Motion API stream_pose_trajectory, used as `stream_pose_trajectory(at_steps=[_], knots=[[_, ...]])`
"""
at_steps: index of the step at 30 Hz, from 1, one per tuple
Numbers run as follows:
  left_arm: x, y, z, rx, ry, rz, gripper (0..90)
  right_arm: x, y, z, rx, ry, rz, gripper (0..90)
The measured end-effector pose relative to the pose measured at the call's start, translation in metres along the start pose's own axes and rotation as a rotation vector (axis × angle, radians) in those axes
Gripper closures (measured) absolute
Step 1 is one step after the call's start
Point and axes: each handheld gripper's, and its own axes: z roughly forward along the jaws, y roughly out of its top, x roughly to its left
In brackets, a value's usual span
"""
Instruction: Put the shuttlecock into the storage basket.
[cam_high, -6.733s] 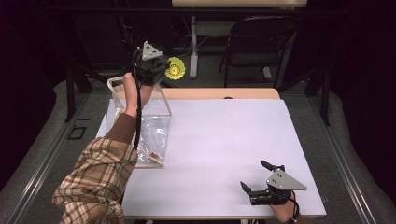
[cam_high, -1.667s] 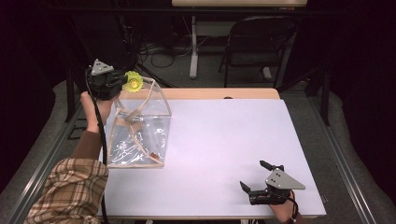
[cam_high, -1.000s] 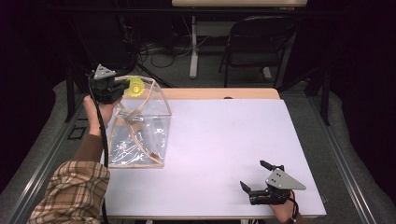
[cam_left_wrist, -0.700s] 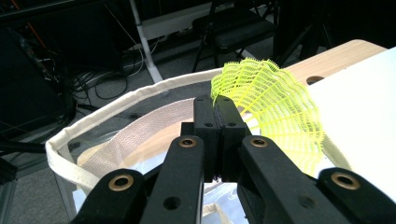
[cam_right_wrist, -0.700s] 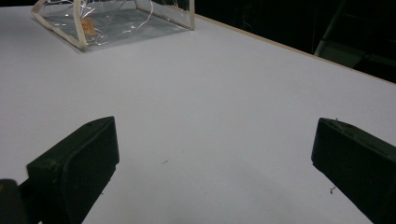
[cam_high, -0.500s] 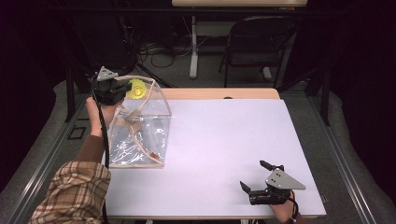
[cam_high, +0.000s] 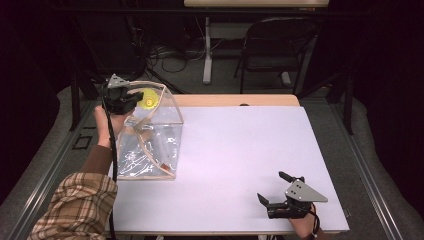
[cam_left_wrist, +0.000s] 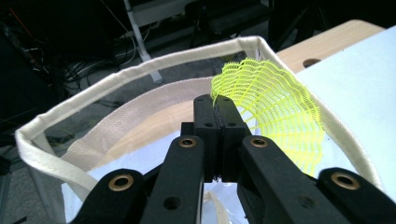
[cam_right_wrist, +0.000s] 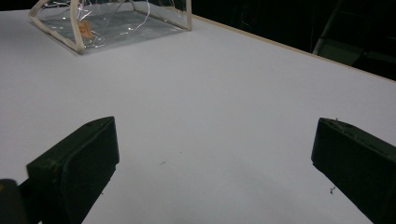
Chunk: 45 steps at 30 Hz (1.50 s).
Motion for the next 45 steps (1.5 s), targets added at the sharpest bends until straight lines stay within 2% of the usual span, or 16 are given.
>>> stream_pose_trajectory(at_steps=[6,12,16,19,25,32,45], knots=[[0.002,-0.002,0.005,0.006,-0.002,-0.01,89.5,0.001,0.001,0.001,0.008,0.003,-0.011,0.3],[0.007,-0.008,0.01,0.009,-0.008,-0.053,89.5,0.001,0.001,0.002,0.005,0.013,-0.01,0.3],[0.009,-0.008,0.015,0.022,-0.012,-0.042,89.5,0.001,0.001,0.002,0.0,0.018,-0.008,0.3],[0.009,-0.01,0.021,0.043,-0.024,-0.05,89.5,0.002,0.001,0.003,0.001,0.025,-0.009,0.3],[0.009,-0.013,0.024,0.047,-0.026,-0.051,89.5,0.003,0.002,0.003,0.002,0.027,-0.02,0.3],[0.013,-0.017,0.028,0.051,-0.024,-0.085,89.5,0.004,0.001,0.003,-0.001,0.035,-0.019,0.4],[0.012,-0.026,0.043,0.091,-0.048,-0.1,89.4,0.004,0.001,0.005,0.009,0.04,-0.022,0.4]])
